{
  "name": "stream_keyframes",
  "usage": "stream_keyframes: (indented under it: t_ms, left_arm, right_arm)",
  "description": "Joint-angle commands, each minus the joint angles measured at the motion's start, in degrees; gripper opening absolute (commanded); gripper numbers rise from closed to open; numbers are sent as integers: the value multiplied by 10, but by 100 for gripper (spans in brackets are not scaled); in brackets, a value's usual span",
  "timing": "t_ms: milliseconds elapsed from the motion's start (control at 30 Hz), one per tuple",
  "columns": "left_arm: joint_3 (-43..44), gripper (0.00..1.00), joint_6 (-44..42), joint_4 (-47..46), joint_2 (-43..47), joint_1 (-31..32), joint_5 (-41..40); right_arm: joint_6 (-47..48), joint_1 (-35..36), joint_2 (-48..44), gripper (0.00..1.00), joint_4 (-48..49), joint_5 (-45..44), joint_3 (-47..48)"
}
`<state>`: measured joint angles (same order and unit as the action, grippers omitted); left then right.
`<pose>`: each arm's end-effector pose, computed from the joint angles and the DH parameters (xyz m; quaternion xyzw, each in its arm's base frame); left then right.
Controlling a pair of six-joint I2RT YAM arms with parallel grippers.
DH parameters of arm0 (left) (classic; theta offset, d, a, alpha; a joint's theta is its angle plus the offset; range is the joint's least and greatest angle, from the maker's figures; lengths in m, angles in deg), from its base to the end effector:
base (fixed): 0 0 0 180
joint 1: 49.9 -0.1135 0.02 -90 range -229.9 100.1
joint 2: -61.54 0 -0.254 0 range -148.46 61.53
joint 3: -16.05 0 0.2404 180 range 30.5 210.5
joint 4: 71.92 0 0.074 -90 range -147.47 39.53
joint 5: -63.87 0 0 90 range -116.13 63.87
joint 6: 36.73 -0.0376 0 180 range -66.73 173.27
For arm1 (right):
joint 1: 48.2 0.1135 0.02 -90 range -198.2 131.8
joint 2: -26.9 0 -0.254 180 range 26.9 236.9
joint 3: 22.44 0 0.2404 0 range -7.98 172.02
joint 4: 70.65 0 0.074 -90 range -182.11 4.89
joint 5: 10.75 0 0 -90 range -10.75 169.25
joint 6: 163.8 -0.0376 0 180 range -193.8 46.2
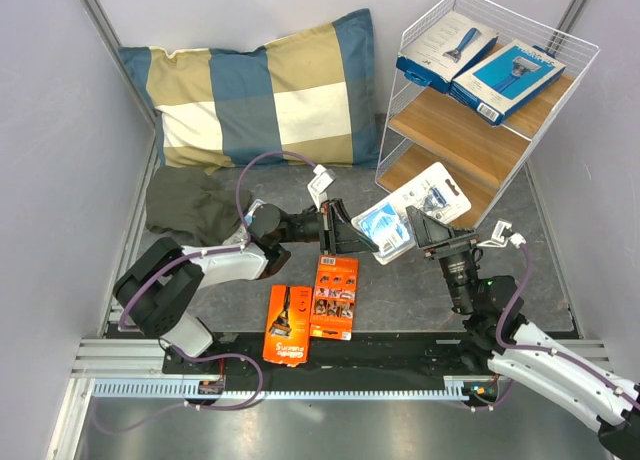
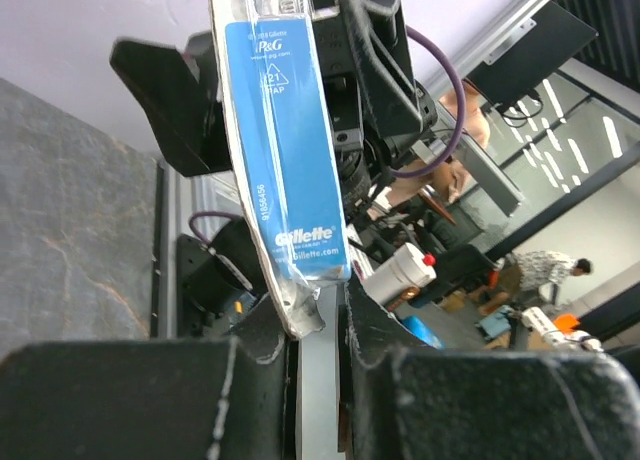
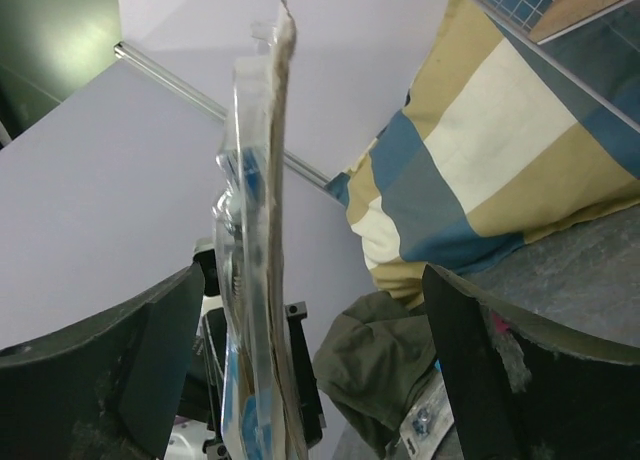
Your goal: Place and organize the shaving razors onto the shelf
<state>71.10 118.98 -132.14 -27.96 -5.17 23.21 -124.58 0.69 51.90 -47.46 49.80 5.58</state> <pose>0.1964 -0.2347 0.2743 0.2597 0.5394 -0.7587 0.2568 0.0965 0.0825 0.2807 0.2242 0.5074 0.5409 0.6323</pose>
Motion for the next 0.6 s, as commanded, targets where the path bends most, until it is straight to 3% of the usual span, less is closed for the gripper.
stream_keyframes:
  t_ms: [0,200,567]
  left_arm:
    - [20,2,-74,-21,38,-12,-36]
    - [32,2,-96,76,49,-43,-39]
    - [83,2,-63,134,18,-75,-23]
  right_arm:
    - [23,0,-36,98,-54,-2,26]
    - [54,0,-87,98,-138,6,49]
    - [51,0,-115,98,-300,16,63]
